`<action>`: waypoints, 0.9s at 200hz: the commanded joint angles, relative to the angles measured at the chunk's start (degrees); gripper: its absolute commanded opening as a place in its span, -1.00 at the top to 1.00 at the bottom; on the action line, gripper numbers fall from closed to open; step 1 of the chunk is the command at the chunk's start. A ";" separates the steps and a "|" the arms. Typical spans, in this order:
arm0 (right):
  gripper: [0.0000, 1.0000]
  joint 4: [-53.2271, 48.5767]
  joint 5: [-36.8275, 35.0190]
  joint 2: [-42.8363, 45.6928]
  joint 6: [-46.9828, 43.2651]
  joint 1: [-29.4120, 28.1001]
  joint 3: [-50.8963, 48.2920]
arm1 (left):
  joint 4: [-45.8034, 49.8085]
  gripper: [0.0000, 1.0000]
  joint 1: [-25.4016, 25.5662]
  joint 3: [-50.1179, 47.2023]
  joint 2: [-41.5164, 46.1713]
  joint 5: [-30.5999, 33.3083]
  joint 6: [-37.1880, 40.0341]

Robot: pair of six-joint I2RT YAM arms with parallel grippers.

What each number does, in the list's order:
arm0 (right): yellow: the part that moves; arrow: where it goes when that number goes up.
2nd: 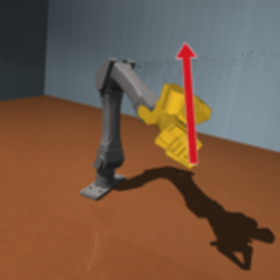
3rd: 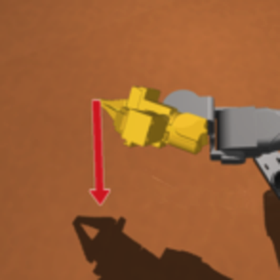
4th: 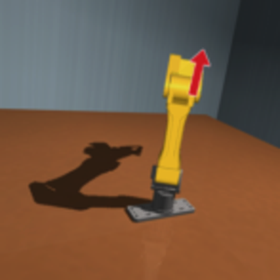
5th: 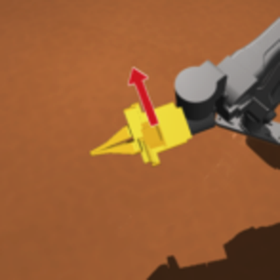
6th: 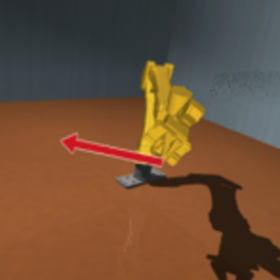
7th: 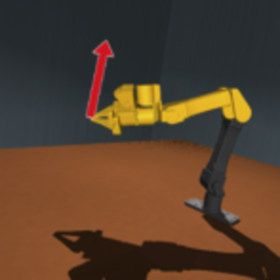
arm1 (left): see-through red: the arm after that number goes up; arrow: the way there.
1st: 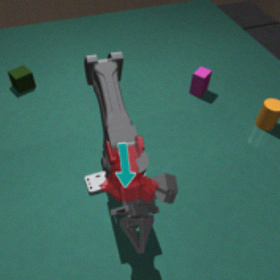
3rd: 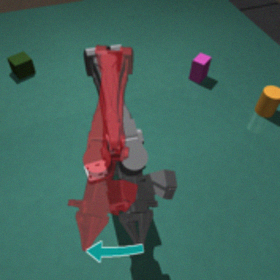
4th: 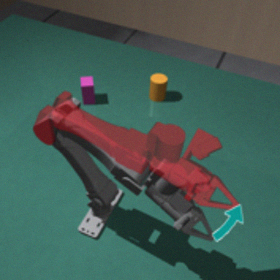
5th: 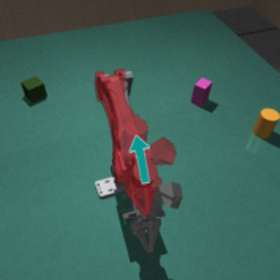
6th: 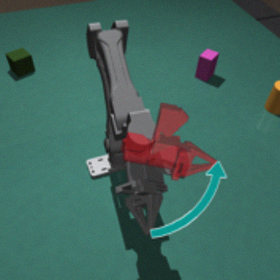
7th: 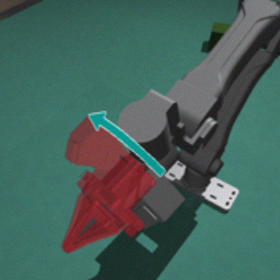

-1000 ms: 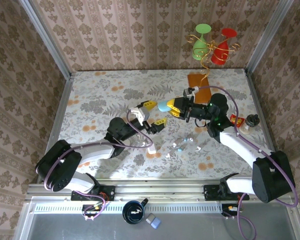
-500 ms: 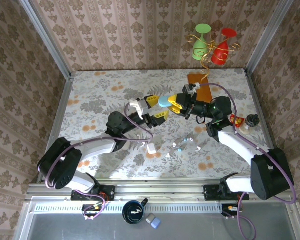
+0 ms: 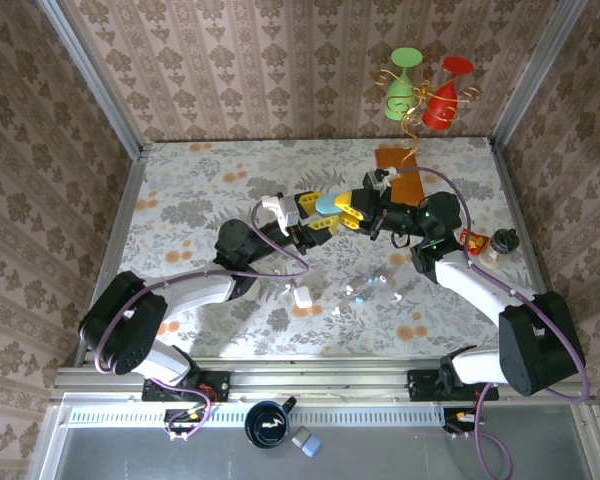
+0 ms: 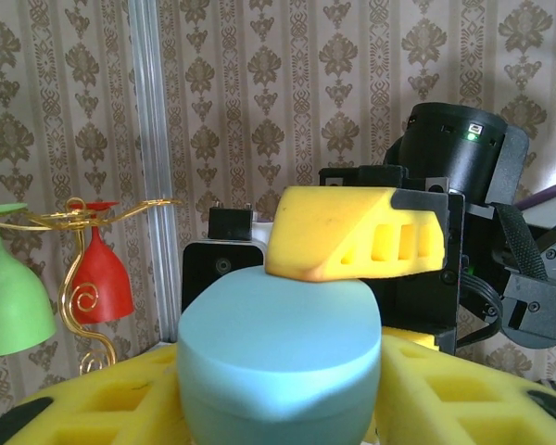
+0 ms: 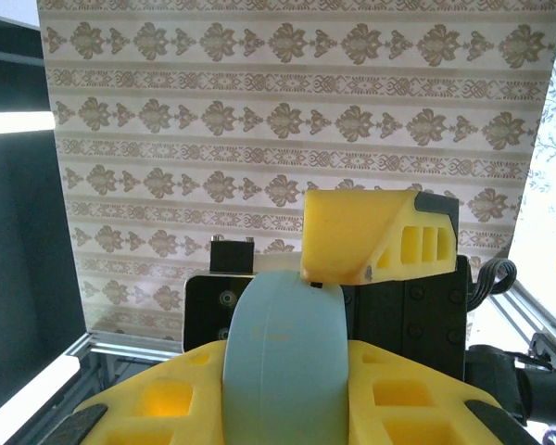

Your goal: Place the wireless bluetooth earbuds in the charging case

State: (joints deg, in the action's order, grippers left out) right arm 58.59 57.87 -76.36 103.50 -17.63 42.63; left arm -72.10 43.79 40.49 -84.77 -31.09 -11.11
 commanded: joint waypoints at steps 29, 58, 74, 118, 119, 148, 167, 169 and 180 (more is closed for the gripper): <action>1.00 1.44 1.46 0.23 -1.10 0.14 -0.12 | -2.08 0.19 0.53 1.79 -1.34 -2.26 -1.20; 1.00 1.18 1.55 0.55 -1.17 0.16 0.31 | -2.08 0.06 0.66 1.65 -1.62 -2.22 -0.77; 1.00 1.01 1.61 0.60 -1.28 0.16 0.59 | -2.08 0.06 0.63 1.61 -1.61 -2.22 -0.54; 1.00 0.64 1.60 0.81 -1.42 0.38 0.87 | -2.08 0.01 0.64 1.72 -2.00 -2.40 0.03; 1.00 0.65 1.58 0.84 -1.40 0.35 0.87 | -2.08 0.01 0.62 1.75 -2.03 -2.44 -0.01; 1.00 0.52 1.49 0.96 -1.46 0.32 0.79 | -2.07 -0.01 0.61 1.70 -2.25 -2.26 -0.14; 1.00 0.32 1.61 1.10 -1.66 0.36 0.70 | -2.14 0.03 0.62 1.70 -2.18 -2.31 -0.32; 1.00 0.22 1.63 1.05 -1.64 0.30 0.70 | -2.12 0.04 0.62 1.76 -2.18 -2.31 -0.36; 1.00 -0.04 1.62 1.12 -1.81 0.32 0.66 | -2.09 0.05 0.73 1.83 -2.06 -2.31 -0.49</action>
State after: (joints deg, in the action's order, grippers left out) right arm 58.48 58.78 -76.36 103.28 -17.34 42.63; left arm -72.49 44.05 40.71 -86.63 -32.21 -11.55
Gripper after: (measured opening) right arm 0.276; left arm 0.481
